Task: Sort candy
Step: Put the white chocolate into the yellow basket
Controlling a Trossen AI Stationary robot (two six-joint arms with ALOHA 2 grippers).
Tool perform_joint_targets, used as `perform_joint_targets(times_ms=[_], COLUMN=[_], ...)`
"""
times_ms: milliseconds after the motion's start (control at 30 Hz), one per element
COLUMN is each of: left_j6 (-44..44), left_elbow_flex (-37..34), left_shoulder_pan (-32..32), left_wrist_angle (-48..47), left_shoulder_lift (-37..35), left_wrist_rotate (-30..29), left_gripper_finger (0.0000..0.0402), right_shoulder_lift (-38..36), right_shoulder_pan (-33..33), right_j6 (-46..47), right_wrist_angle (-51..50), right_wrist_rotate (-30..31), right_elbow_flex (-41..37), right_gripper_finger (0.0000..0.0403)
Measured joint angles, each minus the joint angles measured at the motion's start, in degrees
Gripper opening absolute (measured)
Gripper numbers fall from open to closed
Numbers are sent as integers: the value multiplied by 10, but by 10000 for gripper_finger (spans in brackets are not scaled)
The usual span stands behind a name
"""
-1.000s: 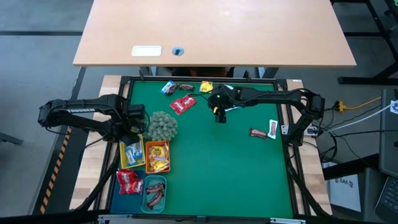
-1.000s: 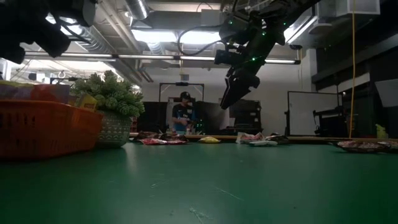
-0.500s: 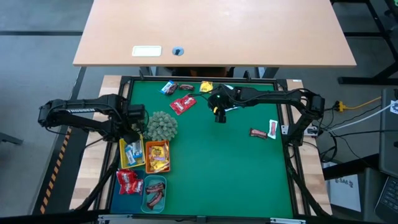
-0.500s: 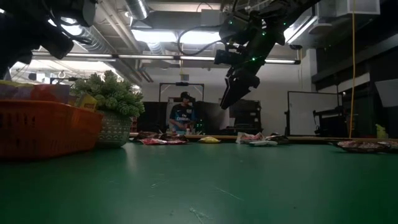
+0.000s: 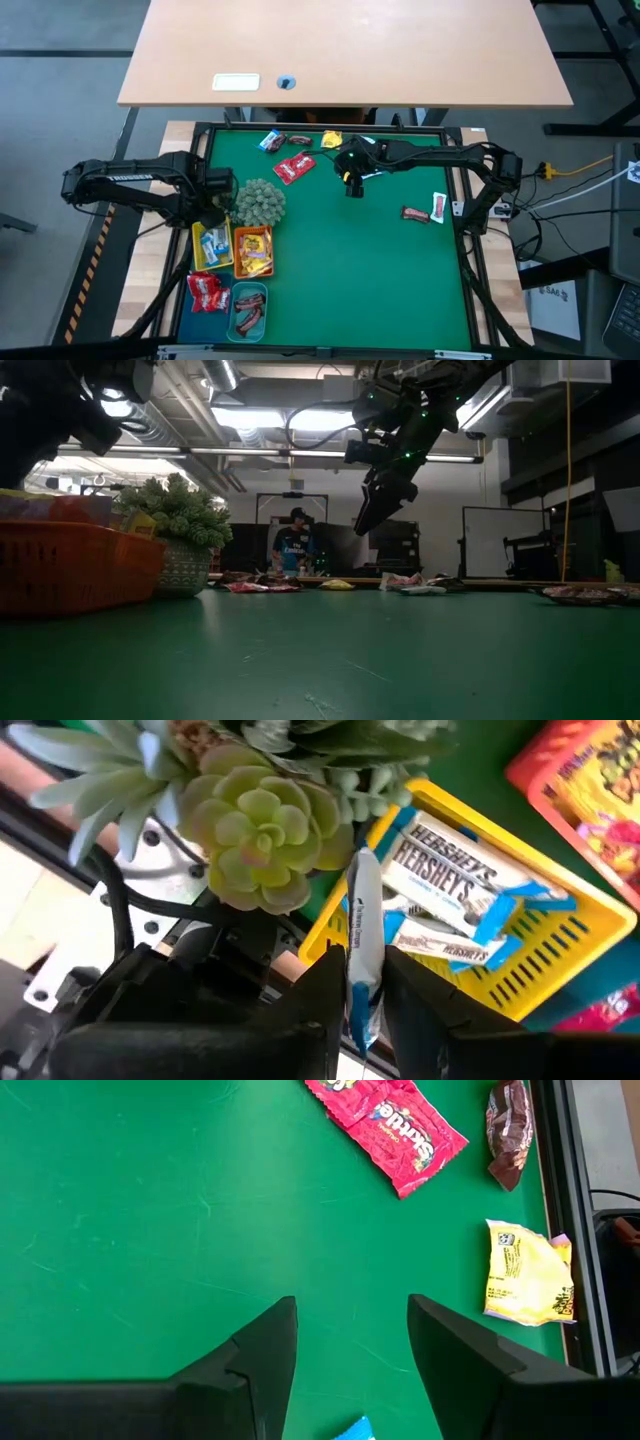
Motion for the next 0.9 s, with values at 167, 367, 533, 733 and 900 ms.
perform_joint_targets(times_ms=[167, 367, 533, 733, 900], left_j6=[-15, 5, 6, 6, 6], left_elbow_flex=[0, 0, 0, 0, 0], left_shoulder_pan=[0, 0, 0, 0, 0], left_wrist_angle=[0, 0, 0, 24, 114], left_shoulder_lift=[0, 0, 0, 0, 0], left_wrist_rotate=[-3, 8, 10, 7, 6], left_gripper_finger=[64, 87, 120, 135, 136], right_shoulder_lift=[0, 0, 0, 0, 0], right_shoulder_pan=[0, 0, 0, 0, 0], right_j6=[0, 0, 0, 0, -27], right_wrist_angle=[0, 0, 0, -1, -18], right_wrist_rotate=[0, 0, 0, 0, 27], right_elbow_flex=[0, 0, 0, 0, 0], right_gripper_finger=[191, 191, 191, 191, 191])
